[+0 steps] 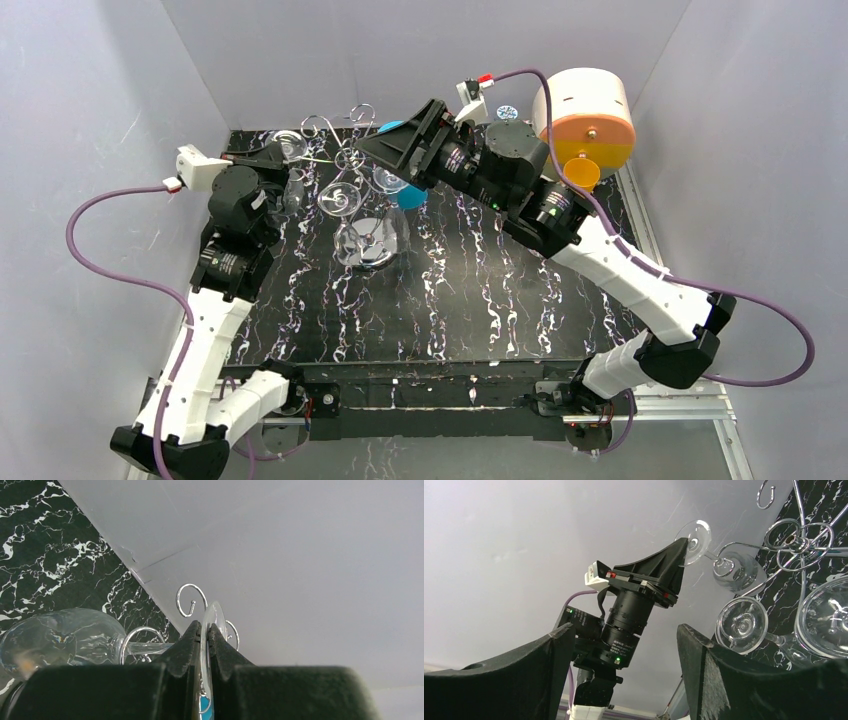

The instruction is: Place the wine glass upside down on the wine glass rack

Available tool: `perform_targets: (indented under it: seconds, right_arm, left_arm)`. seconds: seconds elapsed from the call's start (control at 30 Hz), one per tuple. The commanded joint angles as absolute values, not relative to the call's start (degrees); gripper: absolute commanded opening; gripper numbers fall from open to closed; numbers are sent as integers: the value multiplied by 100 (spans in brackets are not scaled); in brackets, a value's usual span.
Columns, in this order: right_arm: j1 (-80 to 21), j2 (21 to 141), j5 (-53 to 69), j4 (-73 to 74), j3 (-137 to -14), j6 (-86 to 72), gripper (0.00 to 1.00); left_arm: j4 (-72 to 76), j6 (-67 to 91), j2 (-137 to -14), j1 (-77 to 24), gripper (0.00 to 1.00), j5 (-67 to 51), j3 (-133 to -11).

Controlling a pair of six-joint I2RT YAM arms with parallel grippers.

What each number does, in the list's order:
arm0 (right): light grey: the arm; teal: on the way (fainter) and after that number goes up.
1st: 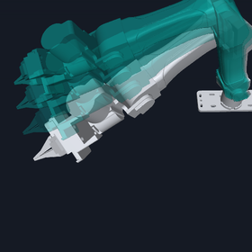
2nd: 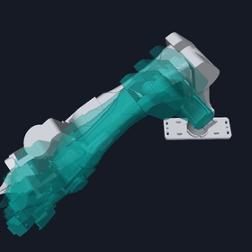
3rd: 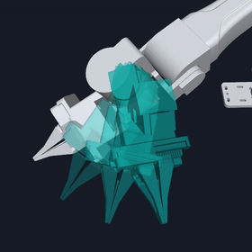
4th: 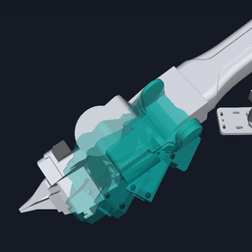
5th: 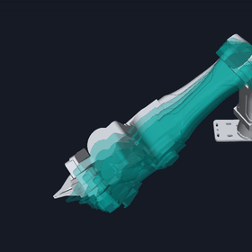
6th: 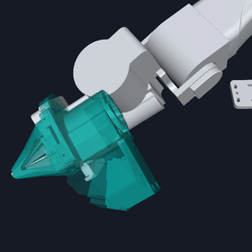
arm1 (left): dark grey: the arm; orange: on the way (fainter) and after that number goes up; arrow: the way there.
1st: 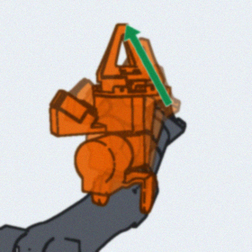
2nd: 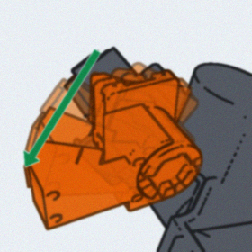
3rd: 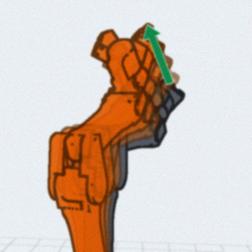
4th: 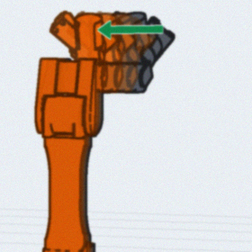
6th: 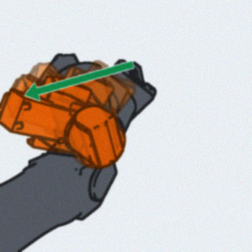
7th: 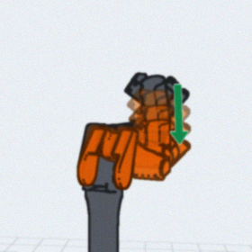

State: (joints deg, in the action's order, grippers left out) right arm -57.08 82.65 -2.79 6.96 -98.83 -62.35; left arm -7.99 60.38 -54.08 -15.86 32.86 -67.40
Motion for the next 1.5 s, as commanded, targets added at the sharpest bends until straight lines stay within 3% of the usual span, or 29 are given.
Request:
perform_targets:
  seconds: [0.0,0.8,1.03,1.23,1.47]
  right_arm:
    - [-5716,8141,-247,466,-9953,-6146,82]
    - [-5710,7613,-519,572,-9388,-5963,81]
    - [-5713,7272,-707,891,-9029,-5833,81]
    - [-5713,7198,-876,1599,-9091,-5645,81]
    - [-5704,6940,-1316,2090,-8902,-5345,81]
  left_arm:
    - [-628,5882,-5163,-1553,0,3711,-6684]
    - [-1083,6644,-4964,-1553,0,2537,-6234]
    - [-1310,6695,-4983,-1555,8,2469,-6174]
    - [-1437,6539,-5047,-1551,26,2320,-6274]
    - [-1806,6350,-4996,-1548,33,2296,-6436]
